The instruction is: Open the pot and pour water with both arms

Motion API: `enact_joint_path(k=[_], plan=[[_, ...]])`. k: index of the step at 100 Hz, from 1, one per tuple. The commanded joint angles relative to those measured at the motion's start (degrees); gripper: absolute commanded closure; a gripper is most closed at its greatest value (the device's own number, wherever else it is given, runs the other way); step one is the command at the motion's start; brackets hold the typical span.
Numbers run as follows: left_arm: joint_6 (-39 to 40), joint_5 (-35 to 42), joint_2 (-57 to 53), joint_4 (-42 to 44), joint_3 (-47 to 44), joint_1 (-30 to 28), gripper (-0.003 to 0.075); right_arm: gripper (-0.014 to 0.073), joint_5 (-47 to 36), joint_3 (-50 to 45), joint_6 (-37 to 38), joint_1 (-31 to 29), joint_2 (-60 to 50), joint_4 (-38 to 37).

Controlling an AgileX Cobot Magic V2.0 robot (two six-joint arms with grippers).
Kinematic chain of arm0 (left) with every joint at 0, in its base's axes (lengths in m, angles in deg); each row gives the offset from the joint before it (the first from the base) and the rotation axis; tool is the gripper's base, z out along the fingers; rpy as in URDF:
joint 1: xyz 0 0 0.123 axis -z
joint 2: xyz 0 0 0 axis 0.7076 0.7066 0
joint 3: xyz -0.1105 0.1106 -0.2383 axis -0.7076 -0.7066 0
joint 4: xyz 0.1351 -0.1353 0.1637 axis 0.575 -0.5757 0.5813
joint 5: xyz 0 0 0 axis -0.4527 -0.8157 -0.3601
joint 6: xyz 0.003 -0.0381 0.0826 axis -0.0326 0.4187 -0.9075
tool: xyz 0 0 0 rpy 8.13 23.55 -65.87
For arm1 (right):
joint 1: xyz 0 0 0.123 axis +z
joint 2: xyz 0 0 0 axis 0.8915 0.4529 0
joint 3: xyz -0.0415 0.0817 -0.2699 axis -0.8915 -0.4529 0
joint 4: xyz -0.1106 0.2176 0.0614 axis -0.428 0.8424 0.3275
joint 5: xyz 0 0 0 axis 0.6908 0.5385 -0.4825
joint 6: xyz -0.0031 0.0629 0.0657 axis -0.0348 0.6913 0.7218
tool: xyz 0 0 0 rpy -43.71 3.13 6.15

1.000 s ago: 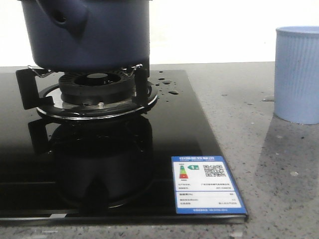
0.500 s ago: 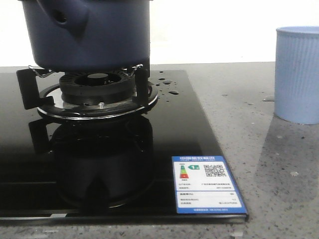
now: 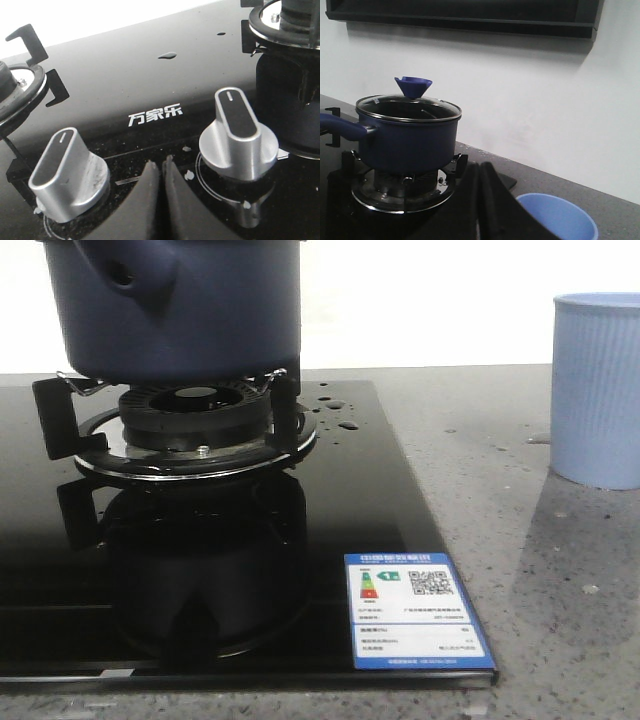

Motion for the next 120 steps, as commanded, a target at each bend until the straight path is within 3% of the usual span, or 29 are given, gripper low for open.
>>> enact_joint_path(k=[1,57,68,75,85,92,108,120], plan=[[0.5,2.5,-0.8,-0.6,-2.2,0.0,0.0739,0.0667,-3.1,1.6,0.1,0.1,0.3,-0.1],[0.5,2.5,-0.8,-0.6,-2.2,0.0,0.0739,0.0667,-3.1,1.2,0.1,0.1,0.3,-0.1],[0.5,2.5,-0.8,-0.6,-2.2,0.0,0.0739,0.0667,2.5,-0.7,0.1,-0.4,0.3,0.6],[0.5,2.5,-0.8,-0.6,-2.2,0.0,0.074,0.0667,5.0,-2.7,-4.6,-1.5,0.3,5.1],[0.5,2.5,-0.8,-0.6,-2.2,0.0,0.074,0.0667,5.4,-6.2,-22.8,-5.1,-0.4,22.0],[0.5,2.5,-0.8,-0.6,-2.2,0.0,0.0739,0.0667,4.1,-8.7,-31.1,-8.7,-1.5,28.8],[0.5,2.5,-0.8,-0.6,-2.2,0.0,0.074,0.0667,2.2,-14.9,-32.9,-16.9,-6.1,34.5],[0.5,2.5,-0.8,-0.6,-2.2,0.0,0.0739,0.0667,11.6,-14.6,-32.9,-21.2,-10.5,36.7]])
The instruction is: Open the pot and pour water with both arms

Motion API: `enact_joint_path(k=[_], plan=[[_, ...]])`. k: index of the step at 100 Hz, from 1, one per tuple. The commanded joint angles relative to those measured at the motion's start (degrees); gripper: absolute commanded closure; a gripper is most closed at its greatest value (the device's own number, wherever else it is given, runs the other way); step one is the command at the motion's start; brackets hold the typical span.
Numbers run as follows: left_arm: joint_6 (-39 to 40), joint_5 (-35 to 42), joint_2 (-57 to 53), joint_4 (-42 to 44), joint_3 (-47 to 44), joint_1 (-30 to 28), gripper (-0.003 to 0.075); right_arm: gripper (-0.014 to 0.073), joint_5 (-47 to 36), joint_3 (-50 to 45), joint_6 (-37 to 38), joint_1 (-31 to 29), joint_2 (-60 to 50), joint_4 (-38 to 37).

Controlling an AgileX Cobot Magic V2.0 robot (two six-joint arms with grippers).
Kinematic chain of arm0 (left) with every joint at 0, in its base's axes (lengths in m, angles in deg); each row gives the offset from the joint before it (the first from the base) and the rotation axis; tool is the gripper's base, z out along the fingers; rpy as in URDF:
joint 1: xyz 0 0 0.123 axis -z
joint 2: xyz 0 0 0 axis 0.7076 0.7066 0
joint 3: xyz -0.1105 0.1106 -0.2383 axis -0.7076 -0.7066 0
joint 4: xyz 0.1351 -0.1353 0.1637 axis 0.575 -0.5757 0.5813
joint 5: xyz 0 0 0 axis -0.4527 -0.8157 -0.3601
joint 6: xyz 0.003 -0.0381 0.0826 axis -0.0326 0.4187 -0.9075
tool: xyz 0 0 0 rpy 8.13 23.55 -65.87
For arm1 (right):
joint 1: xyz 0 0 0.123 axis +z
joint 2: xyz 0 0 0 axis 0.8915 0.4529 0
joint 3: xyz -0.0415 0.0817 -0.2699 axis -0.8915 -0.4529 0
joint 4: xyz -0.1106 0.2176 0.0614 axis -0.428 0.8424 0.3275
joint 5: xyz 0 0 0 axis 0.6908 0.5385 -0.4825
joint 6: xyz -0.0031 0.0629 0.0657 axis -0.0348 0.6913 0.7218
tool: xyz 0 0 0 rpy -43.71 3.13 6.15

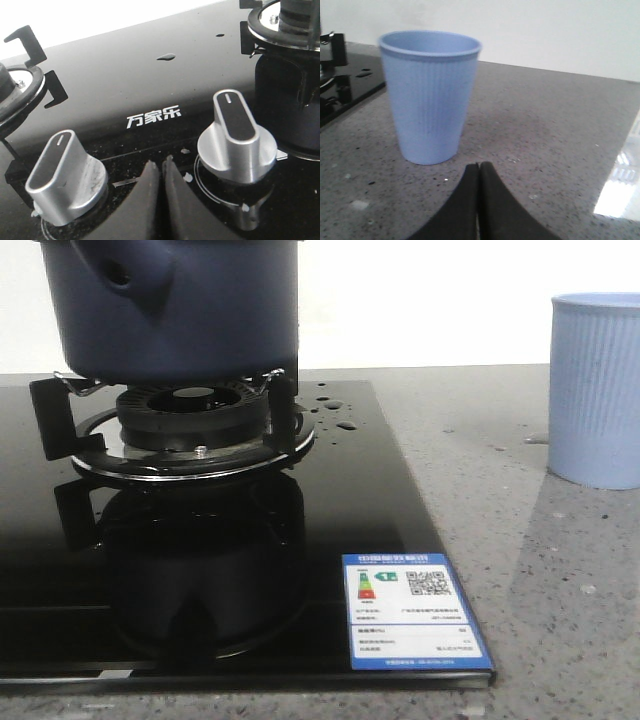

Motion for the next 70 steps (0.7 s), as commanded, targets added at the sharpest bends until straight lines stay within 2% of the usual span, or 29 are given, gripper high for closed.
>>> enact_joint_path(k=[1,14,30,70], plan=[[0.5,2.4,-0.8,-0.5,-2.2,0.0,0.0739,0.0667,0.3,-0.3,-1.2,-3.1,-2.3,2.0],[0.5,2.4,-0.8,-0.5,-2.2,0.0,0.0739,0.0667,7.5,-0.3,-1.2,-5.9,-7.8,2.6],[0.5,2.4,-0.8,-0.5,-2.2,0.0,0.0739,0.0667,15.1,-0.3,-1.2,-6.0,-7.5,3.1],[0.5,2.4,-0.8,-0.5,-2.2,0.0,0.0739,0.0667,15.0,-0.3,-1.2,-6.0,-7.5,3.1]])
